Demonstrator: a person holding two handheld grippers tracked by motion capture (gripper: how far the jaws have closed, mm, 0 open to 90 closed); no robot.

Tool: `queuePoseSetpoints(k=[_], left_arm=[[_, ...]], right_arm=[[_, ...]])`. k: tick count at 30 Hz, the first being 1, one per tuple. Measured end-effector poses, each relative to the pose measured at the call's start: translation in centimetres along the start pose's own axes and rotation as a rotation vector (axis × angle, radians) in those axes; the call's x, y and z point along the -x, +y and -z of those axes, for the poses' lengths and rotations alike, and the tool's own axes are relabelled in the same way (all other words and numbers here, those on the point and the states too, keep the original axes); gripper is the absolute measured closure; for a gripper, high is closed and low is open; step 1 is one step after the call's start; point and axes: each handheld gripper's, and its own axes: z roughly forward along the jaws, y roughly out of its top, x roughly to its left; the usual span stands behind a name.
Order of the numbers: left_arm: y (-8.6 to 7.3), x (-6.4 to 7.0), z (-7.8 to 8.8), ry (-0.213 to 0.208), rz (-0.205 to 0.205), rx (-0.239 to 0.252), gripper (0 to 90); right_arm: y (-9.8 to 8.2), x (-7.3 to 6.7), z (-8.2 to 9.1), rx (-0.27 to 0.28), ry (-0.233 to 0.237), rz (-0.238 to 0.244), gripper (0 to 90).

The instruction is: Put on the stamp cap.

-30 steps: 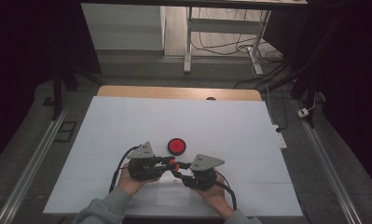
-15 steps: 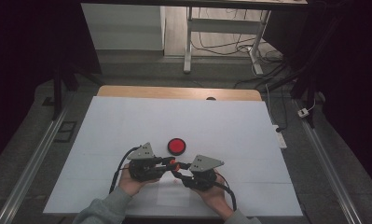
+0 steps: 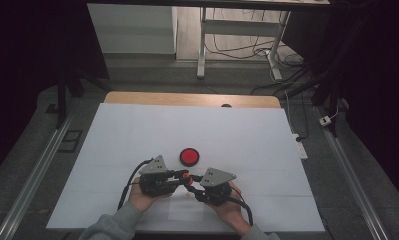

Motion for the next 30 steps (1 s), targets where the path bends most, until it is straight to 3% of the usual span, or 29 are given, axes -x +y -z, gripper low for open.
queuePoseSetpoints(k=[9,18,30], left_arm=[[-0.1,0.14,-0.14,0.01,-0.008,-0.005,72.6],[0.03,0.13,-0.04,0.009,-0.008,0.006,72.4],[0.24,-0.01,0.31,0.01,-0.008,0.018,72.4]], right_arm=[[-0.16,0.06,-0.11,-0.016,0.007,-0.002,64.5],[-0.19,0.33,-0.04,0.003,0.025,-0.027,63.3],[-0.22,0.4,0.06,0.02,0.015,-0.039,55.1]])
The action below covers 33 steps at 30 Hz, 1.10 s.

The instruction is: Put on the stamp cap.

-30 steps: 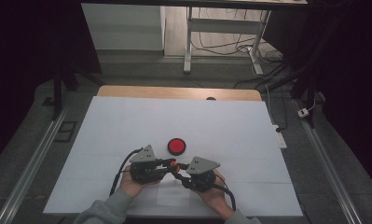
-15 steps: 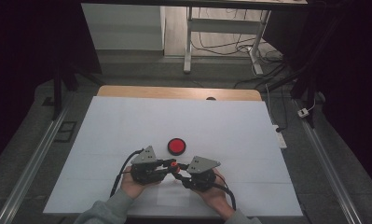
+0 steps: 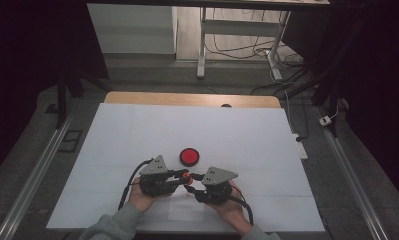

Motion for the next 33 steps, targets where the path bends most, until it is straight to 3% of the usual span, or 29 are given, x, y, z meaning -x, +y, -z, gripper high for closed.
queuePoseSetpoints(k=[7,18,29,33], left_arm=[[0.1,-0.5,0.7,0.017,0.007,0.013,72.4],[0.2,-1.2,1.5,0.047,0.022,0.022,72.4],[0.2,-1.7,1.8,0.07,0.033,0.011,72.4],[0.1,-1.9,2.0,0.08,0.042,0.006,72.4]], right_arm=[[-0.6,0.8,0.9,-0.004,-0.028,-0.009,51.6],[-2.1,3.0,4.3,-0.006,-0.117,-0.056,49.9],[-3.6,4.5,7.0,-0.017,-0.161,-0.086,49.0],[-4.4,5.2,8.5,-0.017,-0.204,-0.094,49.0]])
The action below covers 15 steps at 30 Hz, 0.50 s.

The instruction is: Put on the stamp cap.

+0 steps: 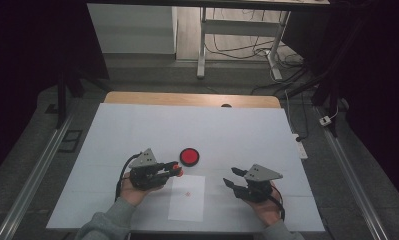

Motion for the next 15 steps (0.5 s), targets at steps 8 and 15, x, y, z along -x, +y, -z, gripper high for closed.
queuePoseSetpoints(k=[8,15], left_arm=[[-0.1,-0.7,0.2,0.025,0.005,-0.005,72.3],[0.0,-1.4,0.4,0.05,0.015,-0.002,72.4]], right_arm=[[-1.5,1.8,2.3,-0.002,-0.058,-0.026,49.0],[-2.3,2.8,3.3,-0.013,-0.099,-0.044,49.0]])
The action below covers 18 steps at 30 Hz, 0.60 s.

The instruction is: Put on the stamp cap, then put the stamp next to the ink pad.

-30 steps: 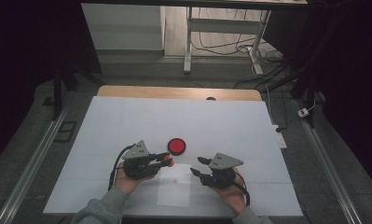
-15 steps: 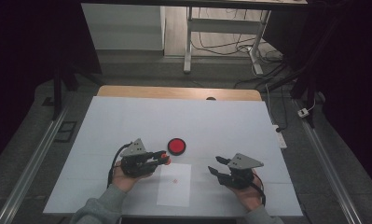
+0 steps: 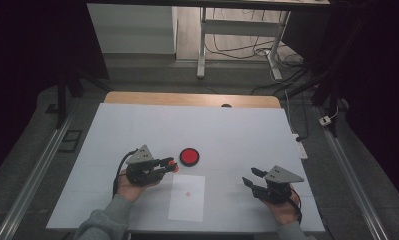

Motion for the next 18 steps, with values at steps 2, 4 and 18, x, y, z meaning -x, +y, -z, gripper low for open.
queuePoseSetpoints(k=[2,4,18], left_arm=[[0.0,-0.2,0.0,0.009,0.001,-0.001,72.3],[0.0,-0.4,0.1,0.015,0.005,0.0,72.3],[-0.1,-1.7,-0.1,0.072,0.02,-0.012,72.3]], right_arm=[[-0.1,0.2,0.1,0.0,-0.003,-0.003,49.1],[-0.1,0.3,0.2,0.0,-0.005,-0.005,49.1],[0.0,0.2,0.1,0.0,0.002,0.008,49.3]])
